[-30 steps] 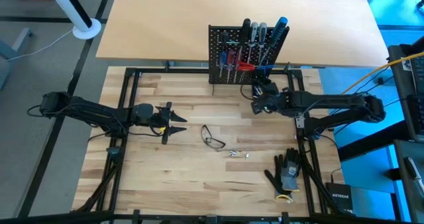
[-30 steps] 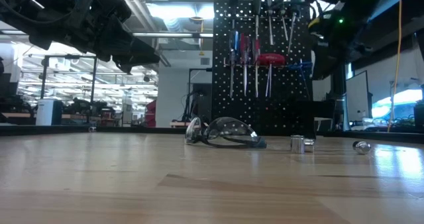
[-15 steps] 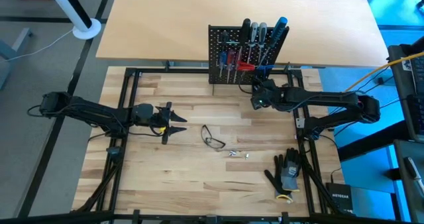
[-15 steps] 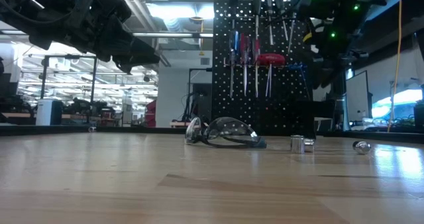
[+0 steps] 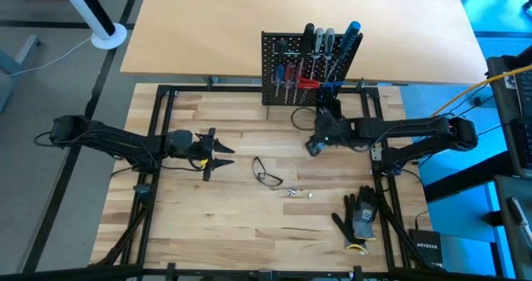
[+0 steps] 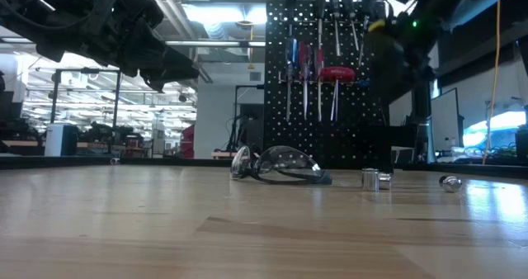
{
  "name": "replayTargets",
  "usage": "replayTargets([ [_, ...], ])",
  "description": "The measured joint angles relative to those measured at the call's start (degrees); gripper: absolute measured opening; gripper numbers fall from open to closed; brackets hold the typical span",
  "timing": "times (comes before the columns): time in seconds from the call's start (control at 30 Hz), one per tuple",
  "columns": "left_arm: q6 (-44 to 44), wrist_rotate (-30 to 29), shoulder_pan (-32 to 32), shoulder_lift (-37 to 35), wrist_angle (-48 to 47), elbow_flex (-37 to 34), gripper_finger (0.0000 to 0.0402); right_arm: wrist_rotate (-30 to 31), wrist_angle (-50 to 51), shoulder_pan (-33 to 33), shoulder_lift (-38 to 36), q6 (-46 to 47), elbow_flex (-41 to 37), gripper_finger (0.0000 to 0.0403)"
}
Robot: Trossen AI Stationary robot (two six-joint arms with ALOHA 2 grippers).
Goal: Hang tools onto peg board
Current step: Put the silver socket in the black bin on the peg board
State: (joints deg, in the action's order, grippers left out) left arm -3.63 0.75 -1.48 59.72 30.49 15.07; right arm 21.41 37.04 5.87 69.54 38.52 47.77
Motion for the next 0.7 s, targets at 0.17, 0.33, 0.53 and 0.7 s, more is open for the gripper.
replayTargets([
  [0.17, -0.27, 0.00, 0.00, 0.00, -0.01, 0.00, 0.0159, -2.53, -4.76, -7.49, 0.00, -1.73, 0.02, 0.0221],
  [0.33, -0.27, 0.00, 0.00, 0.00, -0.01, 0.00, 0.0159, -6.28, -5.56, -14.33, 1.58, -3.00, 0.04, 0.0220],
  [0.53, -0.45, 0.00, 0.00, 0.00, 0.01, 0.00, 0.0159, -9.57, -7.84, -20.74, 7.39, -2.94, 0.03, 0.0220],
  [0.7, -0.45, 0.01, 0.00, 0.00, 0.01, 0.00, 0.0159, -12.56, -14.46, -23.77, 13.60, -2.99, 0.04, 0.0220],
])
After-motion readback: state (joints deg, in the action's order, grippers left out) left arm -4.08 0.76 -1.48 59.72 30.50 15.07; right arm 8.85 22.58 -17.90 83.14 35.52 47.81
